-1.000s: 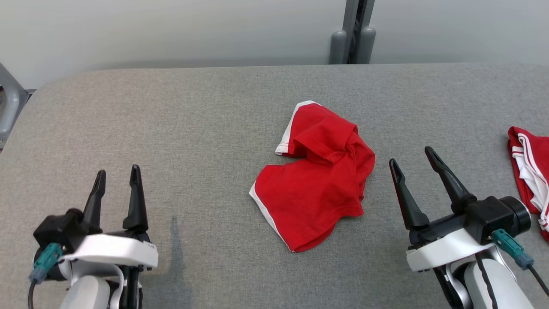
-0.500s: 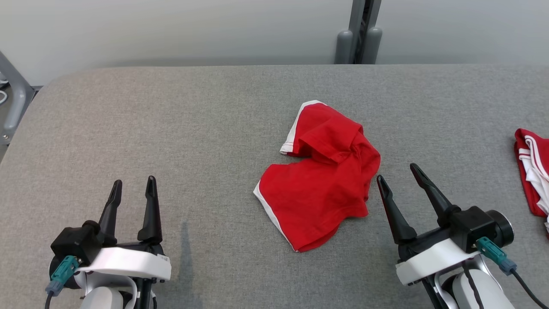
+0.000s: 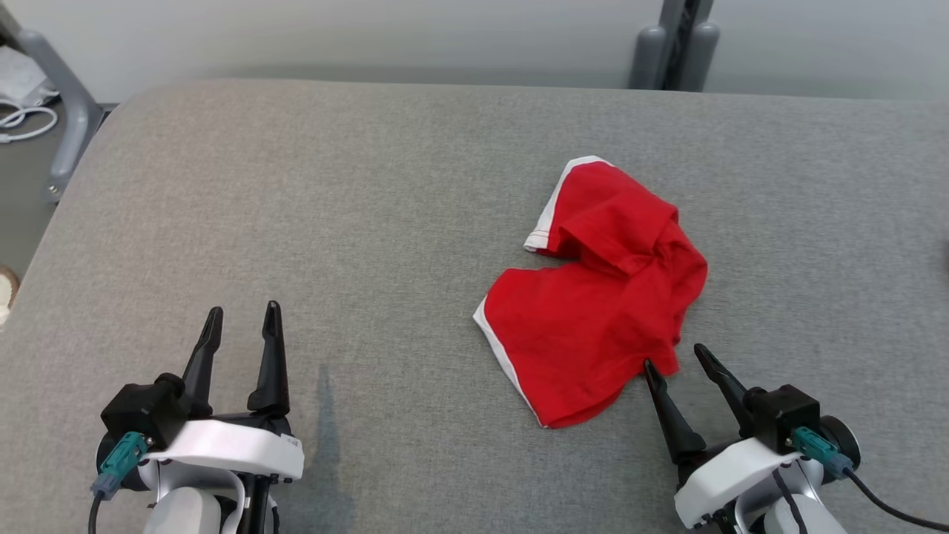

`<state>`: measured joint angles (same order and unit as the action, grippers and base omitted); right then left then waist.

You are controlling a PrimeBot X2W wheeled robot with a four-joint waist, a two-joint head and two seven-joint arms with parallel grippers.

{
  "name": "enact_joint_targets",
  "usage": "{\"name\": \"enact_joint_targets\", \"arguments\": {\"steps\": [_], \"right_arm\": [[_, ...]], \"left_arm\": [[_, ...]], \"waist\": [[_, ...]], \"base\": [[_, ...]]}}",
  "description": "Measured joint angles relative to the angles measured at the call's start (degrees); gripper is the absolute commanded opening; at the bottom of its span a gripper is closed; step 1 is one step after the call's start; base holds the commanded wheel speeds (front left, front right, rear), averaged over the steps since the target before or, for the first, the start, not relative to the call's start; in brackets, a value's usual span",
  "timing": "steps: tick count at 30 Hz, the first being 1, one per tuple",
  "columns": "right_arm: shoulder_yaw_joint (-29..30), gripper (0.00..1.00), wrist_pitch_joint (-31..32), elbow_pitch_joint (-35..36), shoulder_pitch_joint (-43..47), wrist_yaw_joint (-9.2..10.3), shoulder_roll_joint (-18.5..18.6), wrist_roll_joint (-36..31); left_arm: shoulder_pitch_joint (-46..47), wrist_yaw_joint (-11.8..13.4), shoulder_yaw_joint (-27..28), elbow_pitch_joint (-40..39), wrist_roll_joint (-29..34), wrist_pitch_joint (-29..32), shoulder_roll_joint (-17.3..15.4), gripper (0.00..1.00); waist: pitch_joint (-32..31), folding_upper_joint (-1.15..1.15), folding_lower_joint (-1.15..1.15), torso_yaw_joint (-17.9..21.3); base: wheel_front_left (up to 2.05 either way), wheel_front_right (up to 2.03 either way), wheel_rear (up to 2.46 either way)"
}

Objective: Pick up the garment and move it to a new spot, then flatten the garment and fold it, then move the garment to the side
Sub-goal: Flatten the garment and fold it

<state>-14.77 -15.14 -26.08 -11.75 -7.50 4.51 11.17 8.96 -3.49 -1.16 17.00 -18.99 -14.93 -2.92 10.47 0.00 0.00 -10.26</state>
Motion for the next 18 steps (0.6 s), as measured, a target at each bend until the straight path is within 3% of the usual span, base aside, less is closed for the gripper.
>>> {"name": "enact_joint_targets", "arguments": {"steps": [7, 8, 9, 18], "right_arm": [[-0.1, 1.00, 0.0, -3.9, -2.1, 0.00, -0.1, 1.2], [-0.7, 0.22, 0.0, -4.4, -2.2, 0.00, -0.1, 1.8], [-1.4, 0.00, 0.1, -4.8, -2.3, 0.00, -0.1, 2.2], [-3.2, 0.00, 0.2, -2.8, -4.0, 0.00, 1.5, 3.0]], "left_arm": [[0.3, 0.0, -0.5, 0.5, -0.4, 0.0, 0.1, 1.00], [0.5, 0.0, -0.6, 0.5, -0.7, 0.0, 0.1, 1.00], [0.5, 0.0, -0.7, 0.6, -0.7, 0.0, 0.1, 1.00], [0.4, 0.5, -0.5, 1.1, -1.1, 0.0, 0.1, 1.00]], "waist": [[0.9, 0.00, 0.00, -1.7], [0.9, 0.00, 0.00, -1.9], [0.9, 0.00, 0.00, -2.0], [-0.6, 0.00, 0.00, -0.9]], "base": [[0.00, 0.00, 0.00], [0.00, 0.00, 0.00], [0.00, 0.00, 0.00], [0.00, 0.00, 0.00]]}}
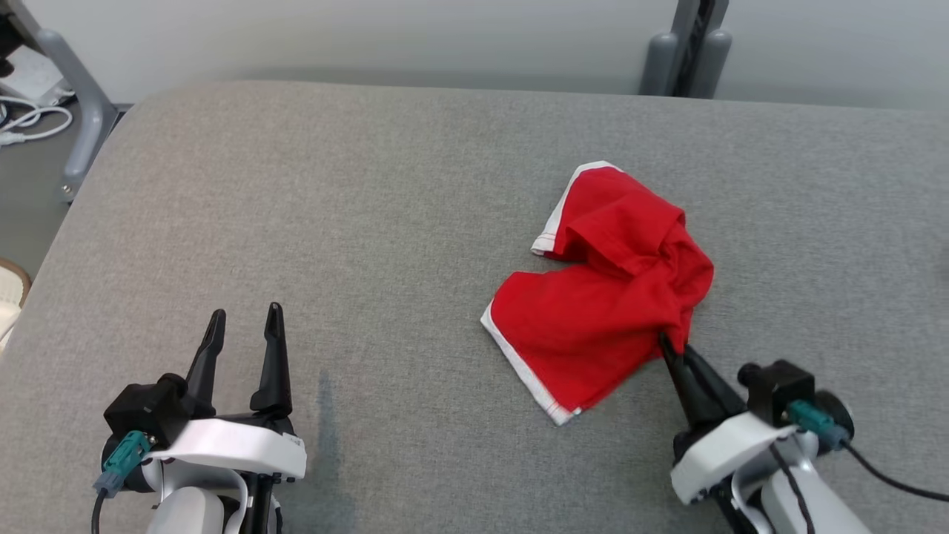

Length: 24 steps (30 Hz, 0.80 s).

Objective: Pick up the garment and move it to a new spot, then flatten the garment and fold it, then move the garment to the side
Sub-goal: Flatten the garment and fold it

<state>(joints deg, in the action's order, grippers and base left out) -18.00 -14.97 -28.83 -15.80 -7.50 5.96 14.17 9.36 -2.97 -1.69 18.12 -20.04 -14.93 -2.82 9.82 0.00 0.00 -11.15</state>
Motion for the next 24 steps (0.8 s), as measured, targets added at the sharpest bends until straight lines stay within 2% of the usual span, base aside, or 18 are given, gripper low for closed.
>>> {"name": "enact_joint_targets", "arguments": {"steps": [5, 11, 18, 24], "right_arm": [[-2.0, 0.00, 0.1, 4.5, -3.3, 0.00, 1.6, 0.5], [-9.0, 0.00, 5.8, 7.5, -15.2, 0.00, 4.7, 3.1], [-17.3, 0.00, 8.5, 5.7, -31.6, 0.00, 3.3, 9.7], [-19.0, 0.00, 6.0, 2.1, -41.7, 0.00, 3.8, 14.2]], "left_arm": [[-0.1, 0.0, -0.3, 0.1, -0.4, 0.0, 0.0, 1.00], [-0.4, 0.2, -1.6, 0.5, -1.3, -0.1, 0.0, 1.00], [-1.7, 1.0, -3.5, 1.1, -3.3, -0.1, 0.0, 1.00], [-2.6, 1.5, -4.0, 1.1, -4.2, -0.1, 0.0, 1.00]], "waist": [[-1.3, 0.00, 0.00, 1.0], [-3.5, 0.00, 0.00, 1.6], [-5.5, 0.00, 0.00, -0.3], [-6.6, 0.00, 0.00, -1.7]], "base": [[0.00, 0.00, 0.00], [0.00, 0.00, 0.00], [0.00, 0.00, 0.00], [0.00, 0.00, 0.00]]}}
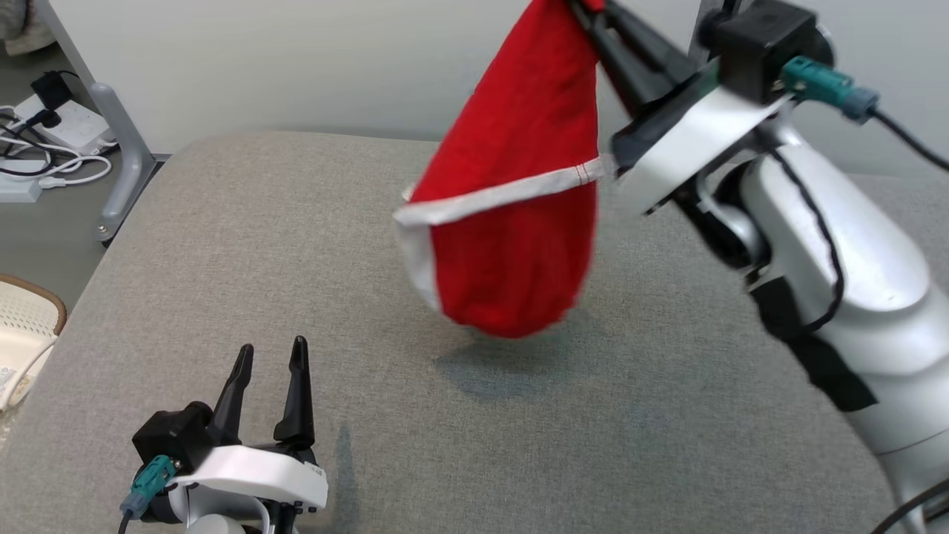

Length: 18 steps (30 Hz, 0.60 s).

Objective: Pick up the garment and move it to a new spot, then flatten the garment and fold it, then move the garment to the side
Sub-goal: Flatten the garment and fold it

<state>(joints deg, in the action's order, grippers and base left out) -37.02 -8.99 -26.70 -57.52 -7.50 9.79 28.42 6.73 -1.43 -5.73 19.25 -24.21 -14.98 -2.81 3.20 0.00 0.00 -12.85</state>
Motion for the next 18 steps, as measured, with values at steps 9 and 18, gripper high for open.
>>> {"name": "enact_joint_targets", "arguments": {"steps": [9, 18], "right_arm": [[0.9, 0.00, -2.1, -5.7, 7.2, 0.00, 10.9, 4.0], [-2.5, 0.00, 1.3, -7.7, 28.4, 0.00, 21.2, 9.7]], "left_arm": [[-0.4, 0.5, -0.2, -0.9, -0.2, 0.0, 0.0, 1.00], [-0.3, 0.1, 0.4, -0.7, 0.5, 0.0, 0.0, 1.00]], "waist": [[0.5, 0.00, 0.00, -0.2], [2.0, 0.00, 0.00, 2.2]], "base": [[0.00, 0.00, 0.00], [0.00, 0.00, 0.00]]}}
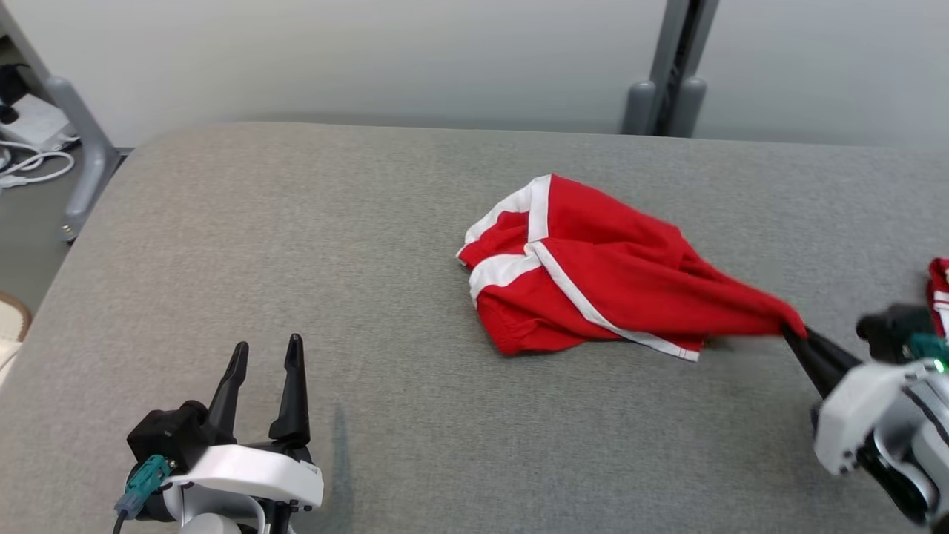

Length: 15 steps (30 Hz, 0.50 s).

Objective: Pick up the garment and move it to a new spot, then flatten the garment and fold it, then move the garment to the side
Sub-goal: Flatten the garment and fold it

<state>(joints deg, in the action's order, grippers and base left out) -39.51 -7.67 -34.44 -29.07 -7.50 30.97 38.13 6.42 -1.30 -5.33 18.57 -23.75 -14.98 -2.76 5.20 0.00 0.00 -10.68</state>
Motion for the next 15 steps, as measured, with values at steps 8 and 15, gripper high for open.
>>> {"name": "enact_joint_targets", "arguments": {"steps": [8, 15], "right_arm": [[2.7, 1.00, 1.8, -4.2, 6.4, -0.01, 2.0, 0.7], [7.7, 1.00, 1.5, -8.7, 5.3, 0.00, -0.6, -5.1]], "left_arm": [[0.6, -0.9, 0.8, 0.3, 1.2, 0.0, 0.0, 1.00], [1.4, -1.2, 0.6, 0.7, 2.1, 0.0, 0.0, 1.00]], "waist": [[0.3, 0.00, 0.00, 4.1], [0.7, 0.00, 0.00, 6.0]], "base": [[0.00, 0.00, 0.00], [0.00, 0.00, 0.00]]}}
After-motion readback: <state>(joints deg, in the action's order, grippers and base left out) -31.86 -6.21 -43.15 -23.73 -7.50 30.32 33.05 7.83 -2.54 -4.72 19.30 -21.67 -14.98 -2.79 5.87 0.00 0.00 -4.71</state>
